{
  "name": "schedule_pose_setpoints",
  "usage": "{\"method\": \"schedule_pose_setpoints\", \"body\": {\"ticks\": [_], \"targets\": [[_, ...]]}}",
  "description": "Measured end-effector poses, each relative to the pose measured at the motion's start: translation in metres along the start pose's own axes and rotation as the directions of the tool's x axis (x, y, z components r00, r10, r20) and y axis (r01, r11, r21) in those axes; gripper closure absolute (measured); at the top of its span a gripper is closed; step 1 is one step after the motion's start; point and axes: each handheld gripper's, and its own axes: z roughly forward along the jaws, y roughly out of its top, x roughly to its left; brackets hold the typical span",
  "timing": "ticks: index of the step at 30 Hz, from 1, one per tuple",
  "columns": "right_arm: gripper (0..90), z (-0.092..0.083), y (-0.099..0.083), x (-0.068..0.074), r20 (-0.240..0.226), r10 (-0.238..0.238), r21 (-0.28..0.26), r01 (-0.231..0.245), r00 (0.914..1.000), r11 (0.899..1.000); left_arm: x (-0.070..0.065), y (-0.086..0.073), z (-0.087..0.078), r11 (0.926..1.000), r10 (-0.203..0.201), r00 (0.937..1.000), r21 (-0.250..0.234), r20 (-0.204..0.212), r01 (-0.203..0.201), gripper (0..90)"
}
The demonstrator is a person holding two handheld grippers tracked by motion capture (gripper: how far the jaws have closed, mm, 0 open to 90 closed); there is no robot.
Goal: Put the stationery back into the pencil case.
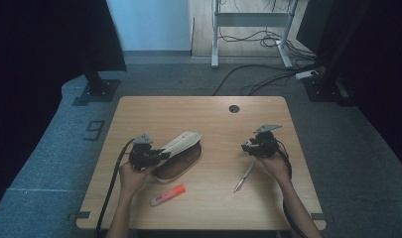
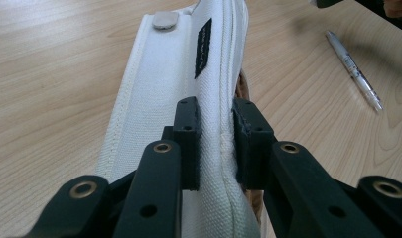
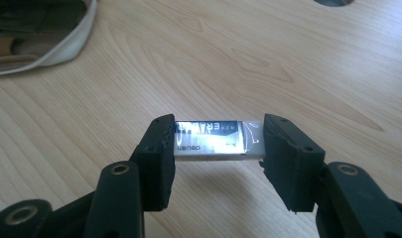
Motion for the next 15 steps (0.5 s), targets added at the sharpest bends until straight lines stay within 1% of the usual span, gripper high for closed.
{"method": "schedule_pose_setpoints", "body": {"ticks": [1, 6, 15], "targets": [[47.3, 0.001, 0.002, 0.004, -0.011, -0.006, -0.002, 0.006, 0.9999, 1.0, 0.0, 0.0, 0.0, 1.0, 0.002, 1.0, -0.001, -0.002, -0.002, 74.5], [47.3, 0.006, 0.008, 0.015, -0.036, -0.018, -0.008, 0.018, 0.9992, 1.0, -0.001, 0.0, 0.0, 1.0, 0.004, 1.0, -0.002, -0.004, -0.004, 74.4], [47.3, 0.016, 0.018, 0.033, -0.072, -0.047, -0.018, 0.045, 0.9963, 0.999, -0.001, 0.0, 0.0, 1.0, 0.005, 1.0, -0.001, -0.007, -0.005, 74.4]]}}
